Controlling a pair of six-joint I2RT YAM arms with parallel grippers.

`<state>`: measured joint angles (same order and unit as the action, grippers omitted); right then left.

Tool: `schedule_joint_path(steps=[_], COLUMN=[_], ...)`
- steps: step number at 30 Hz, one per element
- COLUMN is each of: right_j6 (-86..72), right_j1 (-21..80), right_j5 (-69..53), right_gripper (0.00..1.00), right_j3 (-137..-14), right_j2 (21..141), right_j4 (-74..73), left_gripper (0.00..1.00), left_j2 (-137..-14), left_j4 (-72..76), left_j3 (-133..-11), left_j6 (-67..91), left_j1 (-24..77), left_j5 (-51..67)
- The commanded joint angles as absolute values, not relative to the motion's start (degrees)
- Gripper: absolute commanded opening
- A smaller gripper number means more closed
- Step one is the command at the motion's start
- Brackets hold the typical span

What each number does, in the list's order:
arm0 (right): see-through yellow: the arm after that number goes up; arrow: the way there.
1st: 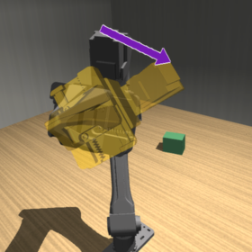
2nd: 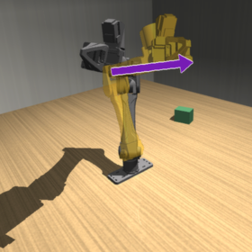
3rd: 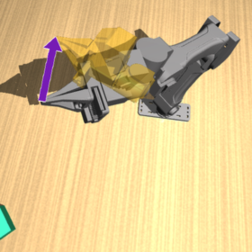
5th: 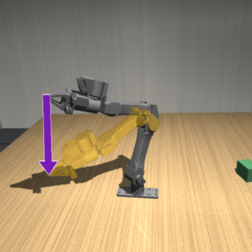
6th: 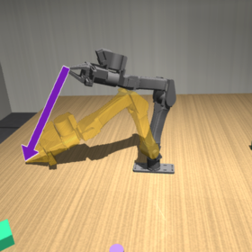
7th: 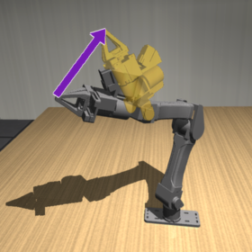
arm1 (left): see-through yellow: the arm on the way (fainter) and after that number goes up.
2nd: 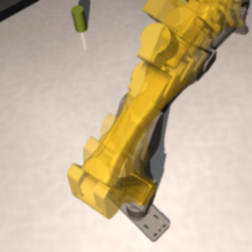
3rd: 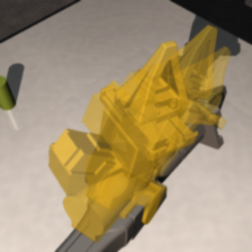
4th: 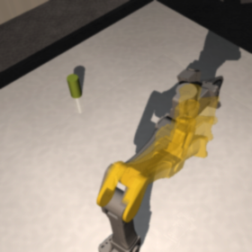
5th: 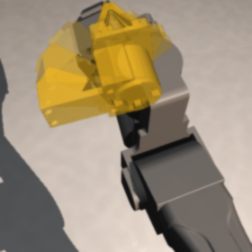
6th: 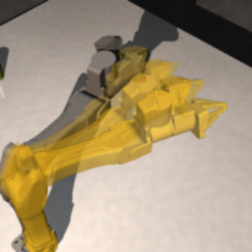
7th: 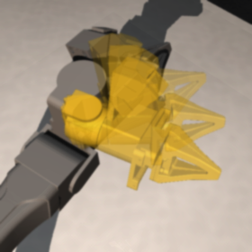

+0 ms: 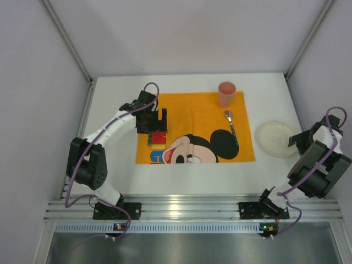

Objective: Set the dinner table for one person

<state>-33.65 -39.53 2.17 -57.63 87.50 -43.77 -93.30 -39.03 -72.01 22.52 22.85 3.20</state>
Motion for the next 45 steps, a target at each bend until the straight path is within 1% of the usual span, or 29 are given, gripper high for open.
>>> schedule_joint_path(steps=[1,5,6,7,8,10,11,13,14,16,19,22,25,26,30,31,32,33,35,36,37,39,45], right_j6=[-34.5,-35.6,-35.8,-36.0,-36.1,-36.2,-36.2,-35.9,-35.8,-35.2,-35.6,-37.1,-39.5,-40.2,-45.0,-45.8,-46.4,-47.1,-47.8,-48.0,-48.3,-48.5,-51.8], right_j1=[-39.7,-39.2,-39.0,-38.6,-38.3,-37.7,-37.5,-37.4,-37.4,-37.4,-37.3,-36.4,-33.8,-32.6,-23.2,-18.7,-16.3,-11.6,-6.6,-4.2,1.1,7.9,18.8], right_j5=[1.5,0.9,0.8,1.1,1.1,1.7,1.8,2.6,2.6,2.3,0.9,0.3,-1.9,-2.2,-0.3,1.3,2.0,3.0,3.7,3.3,3.4,2.3,0.4], right_gripper=[0.82,0.71,0.63,0.59,0.50,0.42,0.32,0.20,0.11,0.00,0.00,0.00,0.00,0.00,0.00,0.00,0.00,0.00,0.00,0.00,0.00,0.00,0.00], right_j3=[-58.0,-58.0,-57.8,-57.7,-57.6,-57.5,-57.3,-57.4,-57.5,-58.4,-60.1,-64.6,-72.0,-76.9,-89.5,-91.6,-95.6,-97.3,-100.4,-101.1,-101.4,-100.7,-96.3], right_j2=[90.2,93.3,93.8,94.6,95.0,95.5,95.6,95.4,95.3,95.1,93.5,89.7,85.2,84.4,82.1,82.1,82.3,83.0,83.8,84.6,85.1,87.2,96.5], right_j4=[-37.7,-34.9,-34.5,-34.0,-33.6,-33.2,-33.1,-33.0,-33.0,-33.3,-34.7,-37.9,-40.9,-41.8,-45.3,-45.6,-45.9,-46.0,-45.7,-44.2,-43.6,-40.7,-37.7], left_gripper=[0.95,0.95,0.95,0.95,0.95,0.95,0.95,0.95,0.95,0.95,0.95,0.95,0.96,0.96,0.96,0.96,0.96,0.96,0.96,0.96,0.96,0.96,0.99], left_j2=[-92.9,-92.7,-92.6,-92.5,-92.2,-92.0,-91.9,-91.8,-91.8,-91.9,-91.8,-91.6,-90.4,-90.1,-88.1,-87.7,-87.0,-86.6,-85.3,-84.7,-83.5,-82.2,-75.2], left_j4=[-39.2,-39.7,-40.2,-40.3,-40.3,-40.6,-40.8,-40.9,-40.9,-40.7,-40.7,-40.6,-40.5,-40.5,-40.2,-40.2,-40.2,-40.3,-40.3,-40.3,-40.1,-40.4,-42.4], left_j3=[-73.9,-73.9,-73.9,-74.0,-74.0,-74.1,-74.2,-74.2,-74.2,-74.2,-74.5,-74.9,-75.0,-74.9,-73.8,-73.6,-73.4,-72.8,-72.1,-71.3,-70.8,-69.9,-67.9], left_j6=[22.0,21.8,21.7,21.6,21.5,21.4,21.4,21.5,21.6,22.0,22.3,22.7,23.1,23.2,23.9,24.0,24.1,24.2,24.6,24.8,25.0,25.7,26.9], left_j1=[23.4,23.6,23.6,23.6,23.6,23.6,23.6,23.6,23.6,23.6,23.6,23.6,23.6,23.6,23.6,23.6,23.6,23.6,23.5,23.5,23.5,23.4,22.9], left_j5=[3.3,2.5,2.4,2.1,1.8,1.5,1.3,1.3,1.3,1.5,1.8,1.8,1.8,1.7,0.9,0.5,0.4,0.5,-1.6,-1.9,-2.3,-3.8,-8.8])
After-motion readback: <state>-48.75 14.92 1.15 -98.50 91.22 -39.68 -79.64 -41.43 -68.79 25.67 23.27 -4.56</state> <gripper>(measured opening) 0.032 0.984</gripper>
